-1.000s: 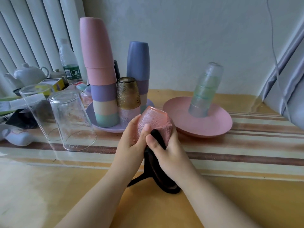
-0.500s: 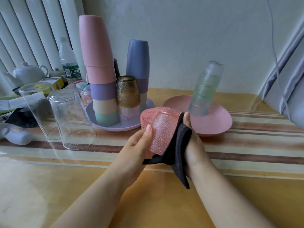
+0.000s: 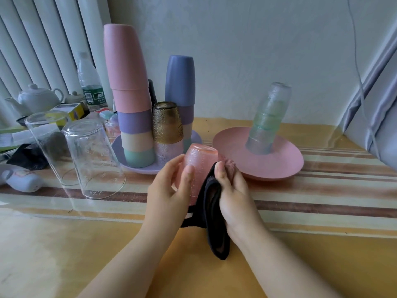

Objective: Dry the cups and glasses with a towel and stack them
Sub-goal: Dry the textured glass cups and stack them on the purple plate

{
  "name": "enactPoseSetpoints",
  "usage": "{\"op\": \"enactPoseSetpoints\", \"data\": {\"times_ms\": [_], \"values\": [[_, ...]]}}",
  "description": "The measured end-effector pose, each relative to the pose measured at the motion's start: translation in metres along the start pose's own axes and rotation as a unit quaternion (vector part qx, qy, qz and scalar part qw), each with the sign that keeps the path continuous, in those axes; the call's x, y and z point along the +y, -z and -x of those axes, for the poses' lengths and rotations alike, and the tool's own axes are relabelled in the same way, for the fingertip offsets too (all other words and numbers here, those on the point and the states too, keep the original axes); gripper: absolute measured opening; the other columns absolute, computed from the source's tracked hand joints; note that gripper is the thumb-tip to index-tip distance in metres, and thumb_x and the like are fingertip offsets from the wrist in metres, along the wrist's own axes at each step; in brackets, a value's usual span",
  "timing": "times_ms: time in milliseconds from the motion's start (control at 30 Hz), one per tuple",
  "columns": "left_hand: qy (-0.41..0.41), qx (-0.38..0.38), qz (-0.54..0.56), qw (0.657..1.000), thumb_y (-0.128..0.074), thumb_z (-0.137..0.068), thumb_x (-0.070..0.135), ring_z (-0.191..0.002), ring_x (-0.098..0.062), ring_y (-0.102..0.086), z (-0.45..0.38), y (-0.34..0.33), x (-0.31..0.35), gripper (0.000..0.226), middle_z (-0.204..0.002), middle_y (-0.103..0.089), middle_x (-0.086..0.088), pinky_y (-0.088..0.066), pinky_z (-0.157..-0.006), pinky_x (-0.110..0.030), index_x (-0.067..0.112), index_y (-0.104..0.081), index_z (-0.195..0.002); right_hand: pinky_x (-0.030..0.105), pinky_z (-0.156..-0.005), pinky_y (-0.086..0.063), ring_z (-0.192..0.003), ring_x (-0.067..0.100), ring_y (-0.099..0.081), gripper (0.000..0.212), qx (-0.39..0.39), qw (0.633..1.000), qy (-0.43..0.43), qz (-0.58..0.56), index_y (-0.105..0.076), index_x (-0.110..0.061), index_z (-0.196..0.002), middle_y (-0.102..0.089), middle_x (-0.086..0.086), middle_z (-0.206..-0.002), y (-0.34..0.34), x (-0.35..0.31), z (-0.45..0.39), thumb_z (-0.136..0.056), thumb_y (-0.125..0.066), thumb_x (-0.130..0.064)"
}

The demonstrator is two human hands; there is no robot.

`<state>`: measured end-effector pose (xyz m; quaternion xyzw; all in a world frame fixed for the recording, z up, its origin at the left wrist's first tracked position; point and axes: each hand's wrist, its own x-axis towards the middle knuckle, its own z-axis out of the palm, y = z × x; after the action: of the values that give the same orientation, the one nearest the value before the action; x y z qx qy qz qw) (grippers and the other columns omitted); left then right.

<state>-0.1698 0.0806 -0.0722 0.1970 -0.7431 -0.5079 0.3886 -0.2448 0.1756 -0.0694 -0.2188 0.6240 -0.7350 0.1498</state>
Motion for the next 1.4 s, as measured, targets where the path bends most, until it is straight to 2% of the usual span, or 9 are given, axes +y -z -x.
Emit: {"op": "enactPoseSetpoints", "data": {"times_ms": [67,133,300,433,667,800,933,1133,1400], "values": [[0.003,-0.051,-0.021,0.998,-0.054,-0.077,0.068,-0.114,-0.001,-0.057,-0.001,0.001,0.001,0.069,-0.121,-0.064,0.013,-0.046,-0.097,-0.027,0.026,-0.052,-0.131,0.038,-0.099,-0.047,-0.106,0.004,-0.062,0.017,-0.01,1.0,0.018,0.019,-0.062,-0.041,-0.102,-0.069,-0.014,-0.108,-0.001,0.002,0.001,-0.088,-0.057,-0.049],[0.006,-0.086,-0.008,0.996,-0.06,-0.081,0.062,-0.106,0.007,-0.059,-0.004,0.003,0.003,0.054,-0.112,-0.066,0.018,-0.046,-0.09,-0.02,0.031,-0.053,-0.124,0.036,-0.097,-0.048,-0.106,0.002,-0.062,0.015,-0.013,0.999,0.03,0.031,-0.061,-0.041,-0.103,-0.069,-0.014,-0.108,0.0,0.001,0.002,-0.091,-0.055,-0.044],[0.018,-0.209,0.037,0.977,-0.059,-0.081,0.058,-0.117,-0.002,-0.058,-0.005,0.008,0.003,0.062,-0.123,-0.066,0.013,-0.044,-0.102,-0.029,0.025,-0.054,-0.133,0.045,-0.102,-0.045,-0.106,0.014,-0.063,0.05,0.022,0.999,-0.027,-0.036,-0.064,-0.03,-0.102,-0.069,-0.004,-0.106,0.007,-0.01,-0.001,-0.073,-0.057,-0.07],[0.063,-0.247,0.158,0.954,-0.055,-0.086,0.039,-0.105,-0.006,-0.065,0.0,0.01,0.011,0.047,-0.113,-0.072,0.005,-0.048,-0.085,-0.017,0.017,-0.06,-0.126,0.048,-0.103,-0.044,-0.109,0.026,-0.064,0.076,-0.016,0.983,-0.109,-0.145,-0.063,-0.02,-0.119,-0.069,0.009,-0.114,0.015,-0.016,-0.006,-0.062,-0.062,-0.071],[0.142,-0.147,0.271,0.941,-0.055,-0.083,0.054,-0.08,-0.011,-0.059,0.001,0.004,0.011,0.045,-0.089,-0.065,0.004,-0.046,-0.072,-0.032,0.019,-0.059,-0.11,0.05,-0.104,-0.042,-0.114,0.027,-0.061,0.073,-0.03,0.976,-0.133,-0.168,-0.057,-0.022,-0.127,-0.067,0.011,-0.119,0.005,-0.008,-0.004,-0.073,-0.057,-0.07],[0.077,-0.071,0.178,0.979,-0.054,-0.087,0.056,-0.087,-0.01,-0.062,-0.007,0.006,0.005,0.036,-0.1,-0.067,-0.001,-0.047,-0.076,-0.025,0.025,-0.066,-0.102,0.045,-0.098,-0.049,-0.106,0.02,-0.065,0.046,-0.035,0.986,-0.092,-0.134,-0.062,-0.028,-0.111,-0.071,0.003,-0.11,0.004,-0.011,0.001,-0.075,-0.053,-0.055],[0.019,0.024,0.067,0.997,-0.052,-0.097,0.031,-0.071,-0.005,-0.057,-0.01,0.01,0.0,0.011,-0.086,-0.065,-0.003,-0.046,-0.057,-0.012,0.031,-0.062,-0.093,0.042,-0.099,-0.048,-0.103,0.009,-0.065,0.021,0.002,1.0,-0.008,-0.022,-0.064,-0.028,-0.106,-0.071,-0.008,-0.104,0.005,-0.01,0.0,-0.091,-0.055,-0.039],[0.017,-0.097,0.017,0.995,-0.059,-0.084,0.057,-0.101,0.013,-0.059,-0.006,0.006,0.001,0.046,-0.108,-0.067,0.021,-0.044,-0.084,-0.008,0.031,-0.055,-0.121,0.04,-0.099,-0.047,-0.103,0.005,-0.064,0.012,-0.009,0.997,0.052,0.048,-0.063,-0.03,-0.103,-0.07,-0.011,-0.103,0.003,-0.009,0.003,-0.094,-0.055,-0.029],[0.056,-0.256,0.031,0.964,-0.055,-0.086,0.059,-0.108,-0.005,-0.063,-0.004,0.014,0.008,0.042,-0.111,-0.07,0.012,-0.048,-0.095,-0.027,0.03,-0.062,-0.115,0.036,-0.091,-0.048,-0.092,0.011,-0.063,0.036,-0.005,1.0,0.012,-0.004,-0.065,-0.027,-0.089,-0.069,-0.008,-0.088,0.014,-0.016,-0.002,-0.075,-0.053,-0.058]]}}
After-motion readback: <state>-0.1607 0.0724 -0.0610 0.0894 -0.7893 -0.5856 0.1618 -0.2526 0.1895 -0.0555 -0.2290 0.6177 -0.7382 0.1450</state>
